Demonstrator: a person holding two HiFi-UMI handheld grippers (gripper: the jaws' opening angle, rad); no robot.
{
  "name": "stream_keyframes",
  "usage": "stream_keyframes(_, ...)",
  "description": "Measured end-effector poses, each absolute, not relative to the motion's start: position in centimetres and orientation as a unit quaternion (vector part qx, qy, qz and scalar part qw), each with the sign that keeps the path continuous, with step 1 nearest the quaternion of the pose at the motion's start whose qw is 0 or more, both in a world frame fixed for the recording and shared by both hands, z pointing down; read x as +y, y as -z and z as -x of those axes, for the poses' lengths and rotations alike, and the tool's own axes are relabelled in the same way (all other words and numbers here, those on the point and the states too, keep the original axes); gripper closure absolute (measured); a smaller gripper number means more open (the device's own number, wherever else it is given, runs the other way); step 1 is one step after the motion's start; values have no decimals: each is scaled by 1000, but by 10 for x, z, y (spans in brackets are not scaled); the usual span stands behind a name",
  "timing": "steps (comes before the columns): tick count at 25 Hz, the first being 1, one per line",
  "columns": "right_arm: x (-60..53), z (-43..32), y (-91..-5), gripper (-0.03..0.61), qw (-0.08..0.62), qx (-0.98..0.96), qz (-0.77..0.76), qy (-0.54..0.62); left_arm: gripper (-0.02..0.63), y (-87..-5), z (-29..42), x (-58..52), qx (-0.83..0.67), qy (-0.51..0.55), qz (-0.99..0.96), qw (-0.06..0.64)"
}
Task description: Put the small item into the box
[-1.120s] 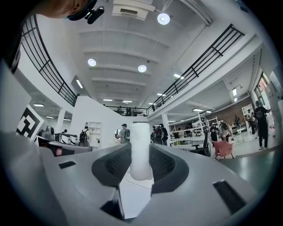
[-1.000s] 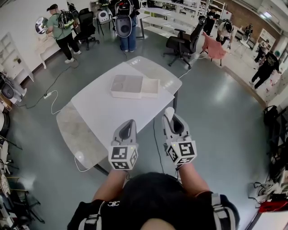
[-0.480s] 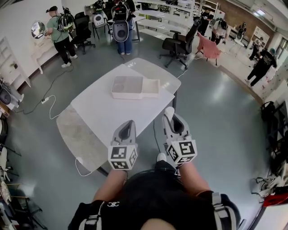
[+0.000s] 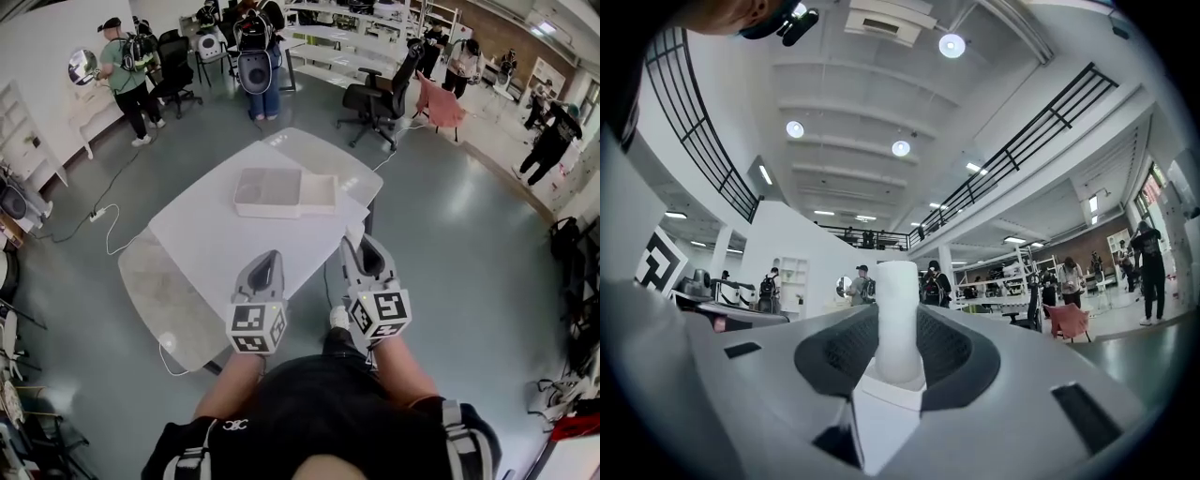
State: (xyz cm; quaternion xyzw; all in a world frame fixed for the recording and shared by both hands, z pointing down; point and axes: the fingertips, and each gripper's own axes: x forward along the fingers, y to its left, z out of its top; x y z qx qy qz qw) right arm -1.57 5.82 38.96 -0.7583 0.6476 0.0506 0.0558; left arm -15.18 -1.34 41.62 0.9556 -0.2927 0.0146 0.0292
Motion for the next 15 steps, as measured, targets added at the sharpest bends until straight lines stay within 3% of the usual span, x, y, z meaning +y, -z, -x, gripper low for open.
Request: stream_keyframes(15,-51,-95,-398,457,51,665,744,-36,609,-426,35,-113,-303,-33,-952,39)
